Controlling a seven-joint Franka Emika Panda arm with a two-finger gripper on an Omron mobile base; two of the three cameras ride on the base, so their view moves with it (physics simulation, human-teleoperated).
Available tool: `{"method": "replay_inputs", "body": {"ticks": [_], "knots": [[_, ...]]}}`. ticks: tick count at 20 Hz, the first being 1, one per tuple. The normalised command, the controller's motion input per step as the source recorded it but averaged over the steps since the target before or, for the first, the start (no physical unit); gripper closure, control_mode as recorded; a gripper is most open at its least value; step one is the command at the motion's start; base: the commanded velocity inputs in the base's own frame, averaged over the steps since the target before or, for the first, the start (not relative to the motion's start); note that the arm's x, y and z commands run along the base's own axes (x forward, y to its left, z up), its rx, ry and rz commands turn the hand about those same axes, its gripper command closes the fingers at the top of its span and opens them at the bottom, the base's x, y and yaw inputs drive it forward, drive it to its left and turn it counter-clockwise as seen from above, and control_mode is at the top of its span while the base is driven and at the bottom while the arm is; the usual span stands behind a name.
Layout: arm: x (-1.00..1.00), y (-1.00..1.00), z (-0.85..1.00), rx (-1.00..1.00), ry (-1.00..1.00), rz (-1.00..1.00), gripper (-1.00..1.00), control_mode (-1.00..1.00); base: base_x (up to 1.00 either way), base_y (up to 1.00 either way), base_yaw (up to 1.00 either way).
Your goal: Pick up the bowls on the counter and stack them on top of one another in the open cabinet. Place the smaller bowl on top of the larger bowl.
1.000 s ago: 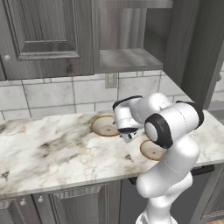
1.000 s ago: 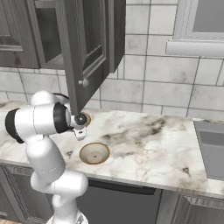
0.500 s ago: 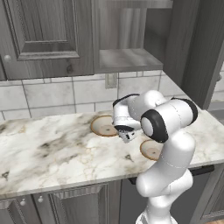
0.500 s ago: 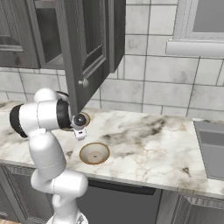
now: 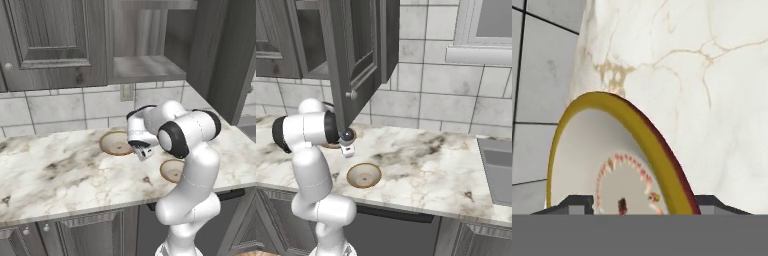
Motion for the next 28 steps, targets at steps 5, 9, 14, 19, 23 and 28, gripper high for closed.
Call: {"method": "replay_inputs", "body": {"ticks": [5, 9, 14, 19, 23, 28], "knots": [[0.06, 0.08, -0.09, 0.01, -0.02, 0.00, 1.00, -1.00, 0.00, 0.00, 0.00], [0.00, 0.03, -0.01, 0.00, -0.03, 0.01, 1.00, -1.00, 0.00, 0.00, 0.00], [-0.20, 0.01, 0.05, 0.00, -0.05, 0.02, 1.00, -1.00, 0.00, 0.00, 0.00], [-0.38, 0.00, 0.27, 0.00, -0.06, 0.00, 1.00, -1.00, 0.00, 0.00, 0.00], [-0.40, -0.08, 0.46, 0.04, 0.00, -0.03, 1.00, -1.00, 0.00, 0.00, 0.00], [-0.33, -0.14, 0.40, 0.13, 0.04, -0.06, 1.00, -1.00, 0.00, 0.00, 0.00]]}}
